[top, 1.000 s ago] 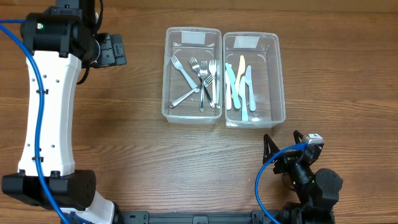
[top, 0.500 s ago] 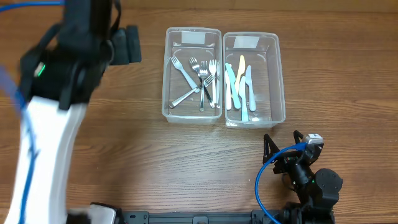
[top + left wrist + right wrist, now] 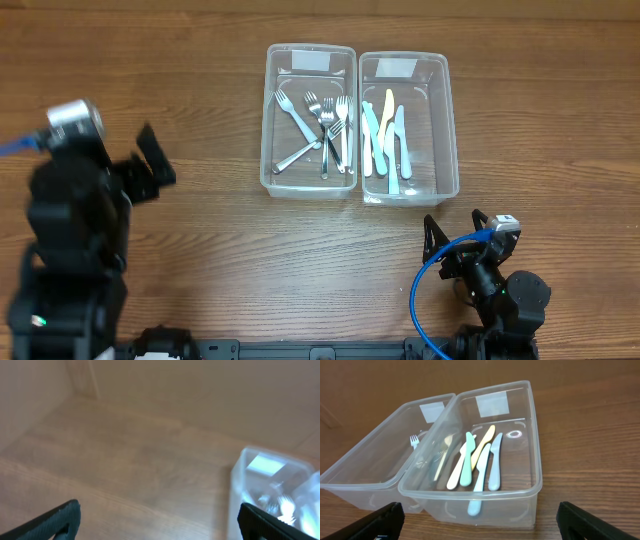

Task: Pack container

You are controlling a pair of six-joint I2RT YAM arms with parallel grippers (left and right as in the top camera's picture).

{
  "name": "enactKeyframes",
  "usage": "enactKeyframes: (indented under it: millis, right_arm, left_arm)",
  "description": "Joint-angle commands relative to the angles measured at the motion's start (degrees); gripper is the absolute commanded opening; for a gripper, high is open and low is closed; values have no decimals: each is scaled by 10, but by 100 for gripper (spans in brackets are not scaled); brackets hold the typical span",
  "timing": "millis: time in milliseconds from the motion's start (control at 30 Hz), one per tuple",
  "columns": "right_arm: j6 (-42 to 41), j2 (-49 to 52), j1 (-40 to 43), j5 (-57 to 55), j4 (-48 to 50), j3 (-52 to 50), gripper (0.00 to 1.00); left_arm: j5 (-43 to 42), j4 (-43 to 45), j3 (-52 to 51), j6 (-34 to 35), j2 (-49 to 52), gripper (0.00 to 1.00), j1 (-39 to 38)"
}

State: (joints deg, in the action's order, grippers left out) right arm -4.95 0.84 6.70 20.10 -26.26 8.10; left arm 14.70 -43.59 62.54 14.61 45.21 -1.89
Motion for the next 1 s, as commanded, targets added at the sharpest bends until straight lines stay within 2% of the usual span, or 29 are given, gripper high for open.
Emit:
enactKeyframes:
  millis: [0,200,433,733,967]
  right_arm:
    - [-5,-7,-3,-5,4,-2,100]
    - [-5,-7,-3,-5,4,-2,100]
    - [-5,-7,-3,-5,4,-2,100]
    - [-5,-7,-3,-5,4,-2,100]
    - [-5,-7,-3,-5,4,-2,100]
  left_arm:
    - [-8,52,-145,-2,-103,100,16]
    - [-8,96,-330,31,-265,100,16]
    - [-8,100,-447,49,-386,100,16]
    - [-6,122,-535,49,-451,100,16]
    - [4,148,-545,49,-450,100,24]
